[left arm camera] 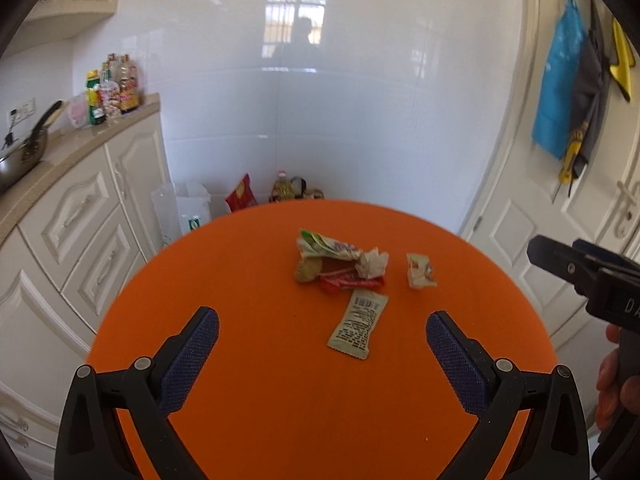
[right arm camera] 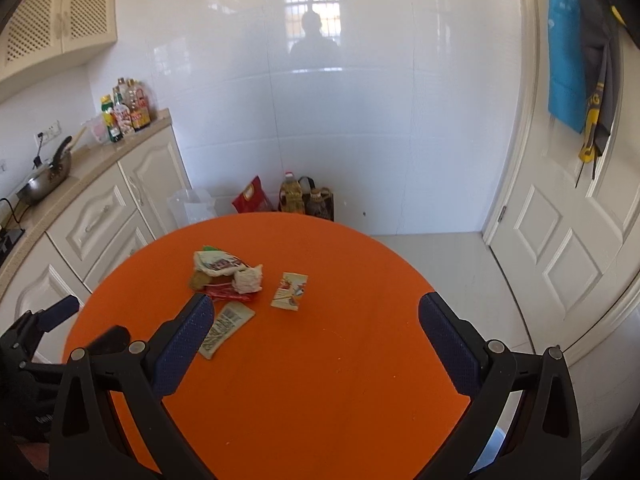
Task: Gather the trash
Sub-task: 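Grasp the barcode packet with the left tool while the right tool grasps the strawberry wrapper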
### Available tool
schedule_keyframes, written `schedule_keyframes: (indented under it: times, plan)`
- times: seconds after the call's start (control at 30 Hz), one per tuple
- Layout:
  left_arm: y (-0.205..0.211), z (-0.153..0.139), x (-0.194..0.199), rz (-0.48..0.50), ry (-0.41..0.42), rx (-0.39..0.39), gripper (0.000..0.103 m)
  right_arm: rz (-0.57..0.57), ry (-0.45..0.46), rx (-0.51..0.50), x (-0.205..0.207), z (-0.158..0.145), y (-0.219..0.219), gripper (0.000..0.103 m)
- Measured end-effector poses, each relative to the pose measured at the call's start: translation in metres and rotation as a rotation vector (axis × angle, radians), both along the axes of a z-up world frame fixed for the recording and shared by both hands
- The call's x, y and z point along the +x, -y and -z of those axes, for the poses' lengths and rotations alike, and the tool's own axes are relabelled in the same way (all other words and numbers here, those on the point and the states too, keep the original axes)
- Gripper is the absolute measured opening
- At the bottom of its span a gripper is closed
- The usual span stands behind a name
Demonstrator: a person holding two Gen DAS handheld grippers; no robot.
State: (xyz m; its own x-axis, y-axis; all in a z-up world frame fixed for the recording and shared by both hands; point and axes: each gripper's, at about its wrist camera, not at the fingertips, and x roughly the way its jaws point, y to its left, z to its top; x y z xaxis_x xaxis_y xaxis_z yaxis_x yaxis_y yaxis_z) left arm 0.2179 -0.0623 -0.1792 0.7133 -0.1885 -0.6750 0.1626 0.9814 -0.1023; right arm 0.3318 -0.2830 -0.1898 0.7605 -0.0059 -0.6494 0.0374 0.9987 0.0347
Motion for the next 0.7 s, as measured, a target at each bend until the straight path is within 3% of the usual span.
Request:
schedule_keyframes:
  times: [0.33, 0.43, 0.53, 0.67, 0.7]
  plan:
    - [0.053, 0.065, 0.144, 0.068, -0.167, 0.062, 0.098, 0.004, -0.142, 0.030, 0.060, 0.063, 0.014, 0.103]
    - [0.061, 0.078, 0.177, 0.081, -0.208, 0.064, 0.085, -0.004, -0.166, 0.036, 0.071, 0.075, 0.013, 0.103]
    - [0.074, 0.080, 0.202, 0.091, -0.192, 0.090, 0.079, -0.010, -0.181, 0.043, 0.079, 0.083, 0.013, 0.103]
    - [0.089, 0.079, 0.231, 0.114, -0.165, 0.105, 0.050, -0.018, -0.192, 0.051, 0.087, 0.088, 0.011, 0.101]
    - [0.092, 0.078, 0.236, 0.122, -0.160, 0.104, 0.047, -0.023, -0.195, 0.048, 0.090, 0.089, 0.008, 0.100]
